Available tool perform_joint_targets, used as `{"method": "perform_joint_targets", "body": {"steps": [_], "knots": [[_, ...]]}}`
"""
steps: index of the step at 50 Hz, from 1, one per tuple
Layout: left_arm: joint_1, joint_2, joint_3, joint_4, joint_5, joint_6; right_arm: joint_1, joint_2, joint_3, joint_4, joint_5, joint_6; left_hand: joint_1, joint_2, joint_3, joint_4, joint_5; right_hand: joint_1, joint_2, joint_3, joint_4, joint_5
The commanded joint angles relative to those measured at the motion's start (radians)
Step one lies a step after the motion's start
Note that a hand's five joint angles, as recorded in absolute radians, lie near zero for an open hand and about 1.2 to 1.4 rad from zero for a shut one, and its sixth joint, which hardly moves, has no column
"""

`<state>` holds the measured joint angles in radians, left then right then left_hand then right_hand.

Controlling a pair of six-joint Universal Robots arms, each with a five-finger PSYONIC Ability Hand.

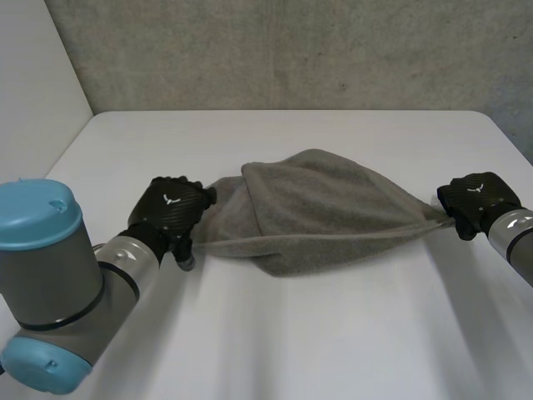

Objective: Fold the towel.

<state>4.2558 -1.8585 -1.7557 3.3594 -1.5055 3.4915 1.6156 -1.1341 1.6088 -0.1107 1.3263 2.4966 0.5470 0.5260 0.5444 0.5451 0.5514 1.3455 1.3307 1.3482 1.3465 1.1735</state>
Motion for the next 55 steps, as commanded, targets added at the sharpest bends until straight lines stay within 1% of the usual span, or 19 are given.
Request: {"method": "perform_joint_targets", "body": {"steps": [1, 7, 13, 20, 25, 28, 30, 35, 40, 46, 55], "knots": [[0.062, -0.1, 0.013, -0.003, 0.031, 0.004, 0.003, 0.002, 0.0, -0.001, -0.004, -0.001, 0.019, 0.04, 0.021, 0.021, -0.16, 0.051, 0.066, 0.048, 0.05, 0.048], [0.07, -0.139, 0.03, 0.009, 0.05, 0.004, 0.003, 0.011, 0.002, -0.001, -0.006, -0.001, 0.028, 0.049, 0.03, 0.03, -0.151, 0.051, 0.066, 0.048, 0.05, 0.048], [0.07, -0.206, 0.088, 0.009, 0.08, 0.004, 0.003, 0.011, 0.005, -0.001, -0.015, -0.001, 0.086, 0.107, 0.089, 0.088, -0.093, 0.051, 0.066, 0.048, 0.05, 0.048], [0.065, -0.281, 0.171, 0.009, 0.08, 0.004, 0.003, 0.013, 0.006, -0.001, -0.015, -0.001, 0.11, 0.131, 0.112, 0.112, -0.069, 0.051, 0.066, 0.048, 0.05, 0.048], [0.053, -0.356, 0.26, 0.002, 0.073, 0.004, 0.003, 0.013, 0.006, -0.001, -0.015, -0.001, 0.212, 0.233, 0.215, 0.214, 0.033, 0.051, 0.066, 0.048, 0.05, 0.048], [0.052, -0.369, 0.272, 0.002, 0.073, 0.004, 0.003, 0.013, 0.008, -0.001, -0.015, -0.001, 0.254, 0.275, 0.256, 0.256, 0.075, 0.051, 0.066, 0.048, 0.05, 0.048], [0.047, -0.39, 0.294, 0.002, 0.07, 0.001, 0.003, 0.013, 0.006, -0.001, -0.015, -0.001, 0.347, 0.368, 0.35, 0.349, 0.168, 0.051, 0.066, 0.048, 0.05, 0.048], [0.047, -0.401, 0.309, 0.002, 0.076, -0.003, 0.001, 0.013, 0.005, -0.001, -0.015, -0.001, 0.456, 0.477, 0.459, 0.458, 0.277, 0.051, 0.066, 0.048, 0.05, 0.048], [0.039, -0.419, 0.312, 0.0, 0.079, -0.002, -0.002, 0.011, -0.003, -0.001, -0.015, -0.001, 0.459, 0.48, 0.462, 0.461, 0.28, 0.051, 0.066, 0.048, 0.05, 0.048], [0.024, -0.441, 0.317, -0.006, 0.079, -0.002, 0.0, 0.011, -0.006, 0.0, -0.015, -0.001, 0.38, 0.401, 0.383, 0.382, 0.201, 0.051, 0.066, 0.048, 0.05, 0.048], [0.024, -0.439, 0.326, -0.009, 0.076, -0.003, 0.001, 0.011, -0.006, -0.001, -0.015, -0.001, 0.386, 0.407, 0.388, 0.388, 0.207, 0.051, 0.066, 0.048, 0.05, 0.048]]}}
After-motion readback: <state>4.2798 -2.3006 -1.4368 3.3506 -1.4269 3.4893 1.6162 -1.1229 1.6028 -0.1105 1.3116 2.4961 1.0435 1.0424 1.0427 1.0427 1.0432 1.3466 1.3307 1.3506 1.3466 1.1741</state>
